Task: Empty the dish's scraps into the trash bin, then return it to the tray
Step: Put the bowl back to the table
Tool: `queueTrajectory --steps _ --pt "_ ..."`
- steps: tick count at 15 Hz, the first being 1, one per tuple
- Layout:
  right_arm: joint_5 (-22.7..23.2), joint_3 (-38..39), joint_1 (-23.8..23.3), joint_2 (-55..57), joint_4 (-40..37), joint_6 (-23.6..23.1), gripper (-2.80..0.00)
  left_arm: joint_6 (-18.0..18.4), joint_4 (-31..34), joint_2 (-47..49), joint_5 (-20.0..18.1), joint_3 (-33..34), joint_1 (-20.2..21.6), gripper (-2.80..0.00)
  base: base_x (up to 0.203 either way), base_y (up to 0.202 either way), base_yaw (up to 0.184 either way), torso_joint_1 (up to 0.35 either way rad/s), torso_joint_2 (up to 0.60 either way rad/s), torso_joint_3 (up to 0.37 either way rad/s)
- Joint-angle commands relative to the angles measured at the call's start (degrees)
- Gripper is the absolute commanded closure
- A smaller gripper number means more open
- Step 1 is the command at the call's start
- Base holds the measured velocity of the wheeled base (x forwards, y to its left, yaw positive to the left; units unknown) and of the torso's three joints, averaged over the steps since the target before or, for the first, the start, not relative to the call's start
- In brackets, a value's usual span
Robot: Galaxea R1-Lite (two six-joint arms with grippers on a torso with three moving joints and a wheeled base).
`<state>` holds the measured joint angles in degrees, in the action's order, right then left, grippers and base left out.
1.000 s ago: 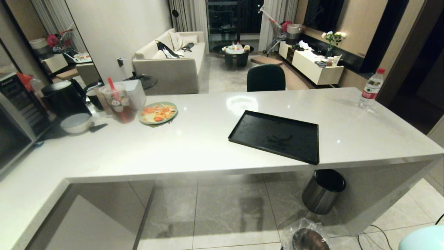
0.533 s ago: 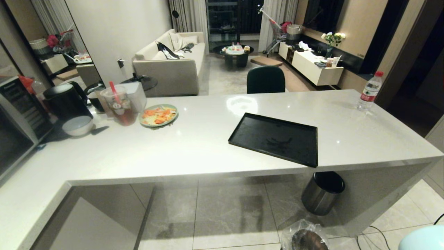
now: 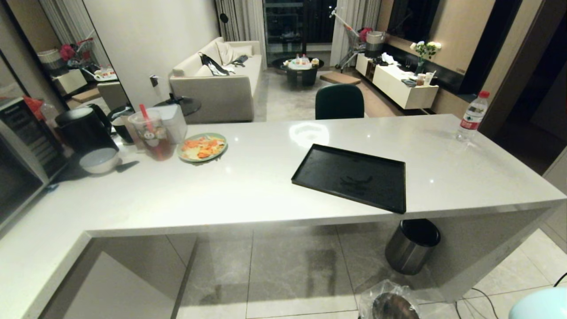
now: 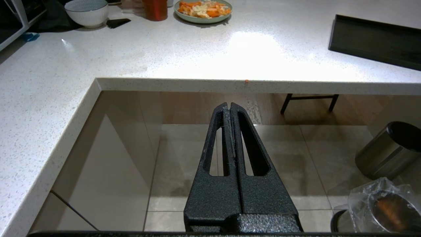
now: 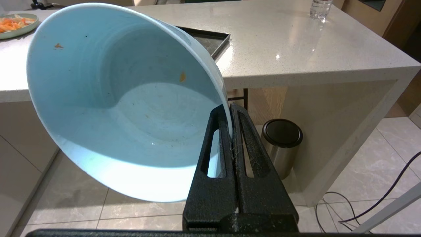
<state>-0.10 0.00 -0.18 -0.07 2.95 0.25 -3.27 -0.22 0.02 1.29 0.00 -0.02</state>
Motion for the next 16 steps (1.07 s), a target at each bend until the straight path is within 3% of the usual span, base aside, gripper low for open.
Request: queueTrajectory --steps 1,3,16 --pt "0.0 0.0 0.0 0.1 0.0 0.0 0.00 -0.1 0.0 0.1 0.0 0.0 0.0 0.00 0.000 0.000 0.000 0.000 0.00 0.000" --pt "0.0 0.0 0.0 0.1 0.0 0.0 0.00 -0.1 0.0 0.1 0.0 0.0 0.0 0.00 0.077 0.000 0.001 -0.009 0.00 0.003" --pt "0.0 0.0 0.0 0.1 0.1 0.0 0.00 -0.1 0.0 0.1 0.0 0.0 0.0 0.00 0.194 0.000 0.001 0.004 0.00 0.001"
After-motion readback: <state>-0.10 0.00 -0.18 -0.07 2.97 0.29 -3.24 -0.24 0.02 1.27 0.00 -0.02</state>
